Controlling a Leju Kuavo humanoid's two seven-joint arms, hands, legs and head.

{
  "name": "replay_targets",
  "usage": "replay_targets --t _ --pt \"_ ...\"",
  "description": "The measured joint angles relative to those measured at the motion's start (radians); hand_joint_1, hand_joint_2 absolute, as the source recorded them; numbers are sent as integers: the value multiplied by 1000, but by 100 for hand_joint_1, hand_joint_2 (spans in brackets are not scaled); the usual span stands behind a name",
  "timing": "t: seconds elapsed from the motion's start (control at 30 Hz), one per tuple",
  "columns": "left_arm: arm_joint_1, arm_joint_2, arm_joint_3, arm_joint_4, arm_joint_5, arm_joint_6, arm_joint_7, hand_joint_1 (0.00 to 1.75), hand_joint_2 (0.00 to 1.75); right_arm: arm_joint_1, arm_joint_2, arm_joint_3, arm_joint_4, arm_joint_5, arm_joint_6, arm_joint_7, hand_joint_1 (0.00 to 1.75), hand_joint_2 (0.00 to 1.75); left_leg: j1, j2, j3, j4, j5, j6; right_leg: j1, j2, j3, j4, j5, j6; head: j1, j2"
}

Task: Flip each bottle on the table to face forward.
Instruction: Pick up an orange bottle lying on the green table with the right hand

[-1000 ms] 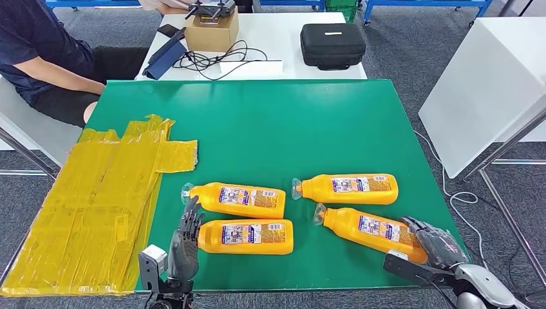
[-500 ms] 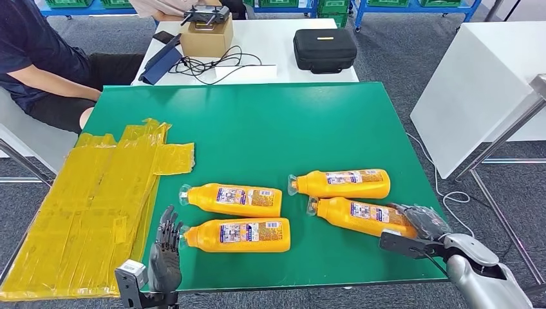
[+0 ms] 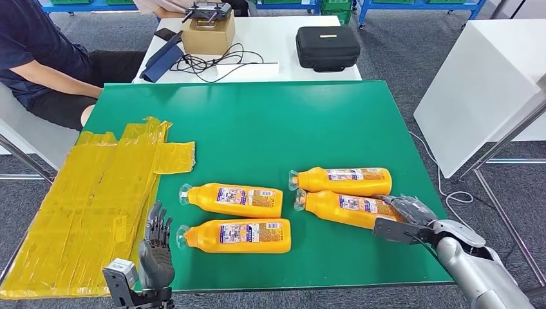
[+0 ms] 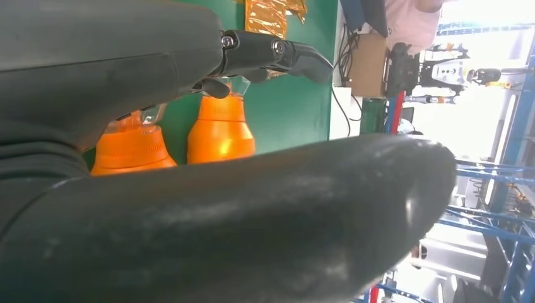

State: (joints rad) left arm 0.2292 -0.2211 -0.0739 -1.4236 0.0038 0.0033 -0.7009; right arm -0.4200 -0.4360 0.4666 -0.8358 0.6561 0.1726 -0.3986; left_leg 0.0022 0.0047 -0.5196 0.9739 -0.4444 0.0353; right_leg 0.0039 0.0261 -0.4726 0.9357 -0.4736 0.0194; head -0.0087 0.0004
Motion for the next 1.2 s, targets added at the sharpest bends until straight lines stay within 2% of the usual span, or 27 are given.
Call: replay_targets --t 0.17,0.3,0.4,0.53,0.63,0.77,0.87,1.0,1.1,1.2 --pt "5 -11 26 -7 -6 -22 4 0 0 92 -59 -16 -185 -113 73 5 175 175 0 -9 -12 0 2 0 -1 -9 -9 0 0 0 0 0" --pt "5 -16 36 -8 -8 -27 4 0 0 124 -82 -25 -262 -126 81 9 175 175 0 -9 -17 0 2 0 -1 -9 -14 1 0 0 0 0" --pt "5 -19 42 -8 -3 -46 11 0 0 155 -94 -45 -316 -188 111 -15 175 175 0 -10 -18 0 2 0 -2 -10 -16 0 -1 1 0 0" --pt "-9 -19 49 -2 26 -75 21 0 0 269 -134 -134 -482 -340 199 -37 175 175 0 -15 -21 1 2 1 -2 -16 -17 0 -1 1 0 0" --pt "-24 -19 51 8 58 -92 31 0 0 393 -143 -254 -635 -370 234 -35 175 175 -1 -17 -23 0 2 1 -2 -18 -18 0 -1 1 0 0" --pt "-32 -19 51 21 97 -149 64 0 175 537 -91 -412 -792 -304 219 -29 175 175 -1 -16 -24 0 2 0 -2 -17 -19 0 -3 3 0 0" --pt "-46 -19 49 31 123 -192 80 0 175 587 -31 -477 -852 -253 180 -22 175 175 0 -16 -24 0 2 0 -2 -17 -19 0 -3 3 0 0" --pt "-59 -19 46 31 157 -226 100 0 175 580 36 -498 -871 -235 132 -17 175 175 0 -14 -23 0 3 0 -2 -15 -18 1 -3 3 0 0" --pt "-60 -19 45 16 178 -238 110 0 175 540 74 -494 -861 -229 95 -11 175 175 0 -13 -23 0 3 0 -2 -15 -18 1 -3 3 0 0" --pt "-64 -19 44 -18 186 -235 124 0 175 438 129 -460 -788 -189 12 1 175 175 0 -10 -23 0 3 0 -1 -11 -18 1 -2 2 0 0"
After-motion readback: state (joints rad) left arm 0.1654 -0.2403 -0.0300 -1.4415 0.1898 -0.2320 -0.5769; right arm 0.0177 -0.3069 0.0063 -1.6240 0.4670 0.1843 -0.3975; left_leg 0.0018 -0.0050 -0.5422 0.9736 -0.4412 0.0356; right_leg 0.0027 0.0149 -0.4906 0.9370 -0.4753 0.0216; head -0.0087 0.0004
